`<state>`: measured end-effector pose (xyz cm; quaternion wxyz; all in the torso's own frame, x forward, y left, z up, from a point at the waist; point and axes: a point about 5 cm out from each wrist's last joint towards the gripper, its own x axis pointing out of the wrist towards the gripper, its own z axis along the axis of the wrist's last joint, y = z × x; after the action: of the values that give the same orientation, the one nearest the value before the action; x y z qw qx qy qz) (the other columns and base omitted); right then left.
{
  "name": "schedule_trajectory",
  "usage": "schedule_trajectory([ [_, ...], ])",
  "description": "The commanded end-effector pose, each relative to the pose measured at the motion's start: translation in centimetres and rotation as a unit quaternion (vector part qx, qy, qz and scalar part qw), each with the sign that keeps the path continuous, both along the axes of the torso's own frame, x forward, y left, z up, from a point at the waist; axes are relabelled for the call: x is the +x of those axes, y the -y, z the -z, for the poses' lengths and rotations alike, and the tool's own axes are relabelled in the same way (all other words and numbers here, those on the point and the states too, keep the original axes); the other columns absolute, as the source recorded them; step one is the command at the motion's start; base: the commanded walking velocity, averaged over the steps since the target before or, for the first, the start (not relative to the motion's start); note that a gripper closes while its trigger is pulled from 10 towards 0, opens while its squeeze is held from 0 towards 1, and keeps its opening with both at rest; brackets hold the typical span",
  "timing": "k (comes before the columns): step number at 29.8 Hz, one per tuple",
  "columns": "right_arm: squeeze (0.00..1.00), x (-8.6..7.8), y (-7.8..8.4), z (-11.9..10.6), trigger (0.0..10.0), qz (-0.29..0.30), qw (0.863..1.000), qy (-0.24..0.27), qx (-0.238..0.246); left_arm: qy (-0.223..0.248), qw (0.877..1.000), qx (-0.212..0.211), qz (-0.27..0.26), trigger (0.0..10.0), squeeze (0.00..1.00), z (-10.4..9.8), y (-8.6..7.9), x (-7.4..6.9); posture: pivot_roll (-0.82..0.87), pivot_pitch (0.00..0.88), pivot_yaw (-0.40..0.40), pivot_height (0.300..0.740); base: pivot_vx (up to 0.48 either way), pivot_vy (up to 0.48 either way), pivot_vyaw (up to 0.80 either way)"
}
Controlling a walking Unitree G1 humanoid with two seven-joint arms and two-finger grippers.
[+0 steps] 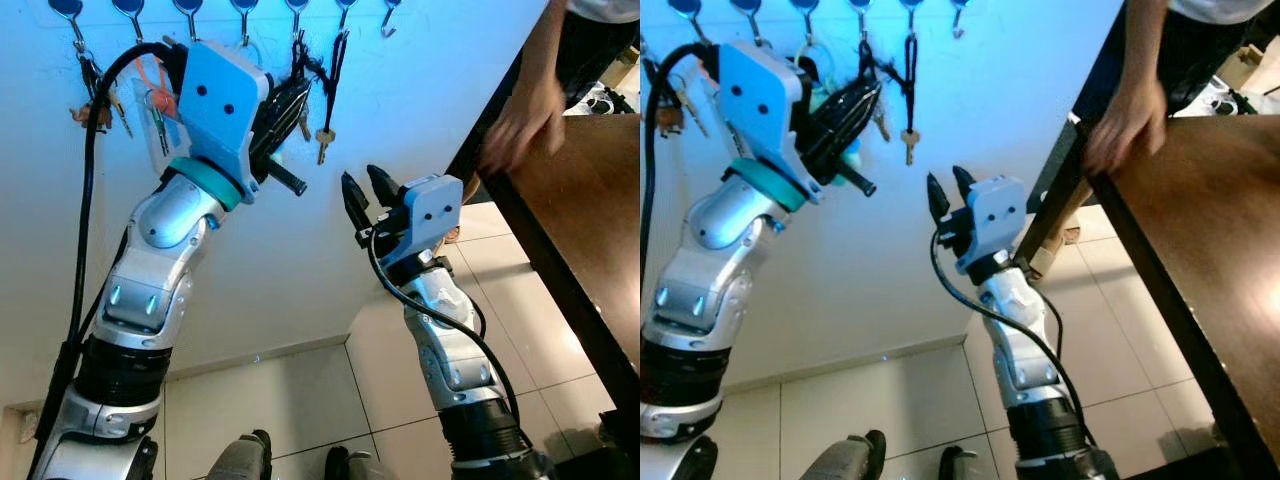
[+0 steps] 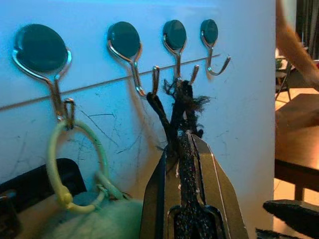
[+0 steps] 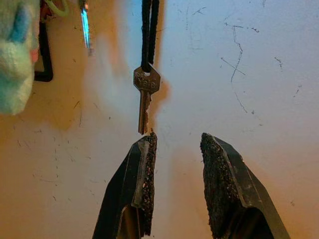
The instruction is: Hang keys on a hook
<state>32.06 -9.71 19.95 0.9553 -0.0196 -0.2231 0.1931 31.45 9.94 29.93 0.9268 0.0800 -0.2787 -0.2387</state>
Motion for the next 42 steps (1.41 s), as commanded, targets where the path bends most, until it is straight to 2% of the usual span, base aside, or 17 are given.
schedule_trajectory([
  [1,0.00,0.0,0.3,0.1,10.0,0.002,1.000,-0.002,0.004,-0.013,1.000,-0.003,0.015,10.0,1.00,0.4,0.1,-0.2,0.12,0.089,0.047,0.740,0.000,0.000,0.00],
  [8,0.00,-0.1,0.3,0.1,10.0,0.003,1.000,-0.002,0.004,-0.011,0.999,-0.025,0.030,10.0,1.00,0.0,-0.1,-1.3,0.11,0.092,0.048,0.740,0.000,0.000,0.00],
  [9,0.00,-0.1,0.3,0.1,10.0,0.004,1.000,-0.001,0.004,-0.014,0.999,-0.026,0.030,10.0,0.00,0.2,-0.4,-1.6,0.11,0.093,0.048,0.740,0.000,0.000,0.00],
  [15,0.00,-0.3,0.6,0.1,10.0,0.007,1.000,-0.001,0.002,-0.042,0.998,-0.034,0.015,10.0,0.00,1.9,-1.4,-3.0,0.11,0.097,0.045,0.740,0.000,0.000,0.00],
  [18,0.00,-0.2,0.7,0.1,10.0,0.006,1.000,-0.001,0.001,-0.080,0.997,-0.015,-0.013,10.0,0.00,4.4,-1.8,-3.3,0.12,0.099,0.040,0.740,0.000,0.000,0.00],
  [21,0.00,-0.1,0.6,0.0,10.0,0.005,1.000,0.000,0.001,-0.095,0.995,-0.002,-0.032,10.0,0.00,5.7,-1.9,-3.3,0.12,0.099,0.040,0.740,0.000,0.000,0.00],
  [24,0.00,-0.1,0.6,0.0,10.0,0.004,1.000,0.000,0.001,-0.099,0.994,-0.013,-0.037,10.0,0.00,5.7,-2.0,-3.2,0.12,0.099,0.040,0.740,0.000,0.000,0.00],
  [25,0.00,-0.1,0.5,-0.1,10.0,0.003,1.000,0.000,0.001,-0.104,0.993,-0.033,-0.045,10.0,0.00,5.6,-2.1,-3.2,0.11,0.102,0.037,0.740,0.000,0.000,0.00],
  [28,0.00,-0.1,0.5,-0.2,10.0,0.001,1.000,0.002,-0.001,-0.104,0.992,-0.050,-0.054,10.0,0.00,5.5,-1.8,-3.1,0.11,0.100,0.039,0.740,0.000,0.000,0.00],
  [33,0.00,0.3,0.4,-0.9,10.0,0.000,1.000,0.012,0.001,-0.099,0.993,-0.029,-0.055,10.0,0.00,6.1,-1.2,-2.3,0.10,0.099,0.036,0.740,0.000,0.000,0.00],
  [36,0.00,0.5,0.5,-1.7,10.0,0.002,1.000,0.023,0.006,-0.084,0.994,-0.047,-0.059,10.0,0.00,4.8,-1.6,-1.3,0.09,0.093,0.037,0.740,0.000,0.000,0.00],
  [37,0.00,0.5,0.7,-1.9,10.0,0.003,1.000,0.026,0.009,-0.080,0.993,-0.065,-0.058,10.0,0.00,4.2,-1.9,-1.0,0.09,0.092,0.038,0.740,0.000,0.000,0.00],
  [39,0.00,0.5,0.7,-2.0,10.0,0.004,1.000,0.027,0.010,-0.078,0.992,-0.077,-0.057,10.0,0.00,3.8,-2.1,-0.8,0.09,0.092,0.040,0.740,0.000,0.000,0.00],
  [40,0.00,0.6,0.8,-2.2,10.0,0.005,0.999,0.027,0.020,-0.076,0.991,-0.092,-0.057,10.0,0.00,3.3,-2.4,-0.5,0.09,0.092,0.043,0.740,0.000,0.000,0.00],
  [42,0.00,0.7,1.2,-3.5,10.0,0.009,0.997,0.032,0.064,-0.061,0.992,-0.093,-0.066,10.0,0.00,2.3,-2.8,0.3,0.09,0.091,0.050,0.740,0.000,0.000,0.00],
])
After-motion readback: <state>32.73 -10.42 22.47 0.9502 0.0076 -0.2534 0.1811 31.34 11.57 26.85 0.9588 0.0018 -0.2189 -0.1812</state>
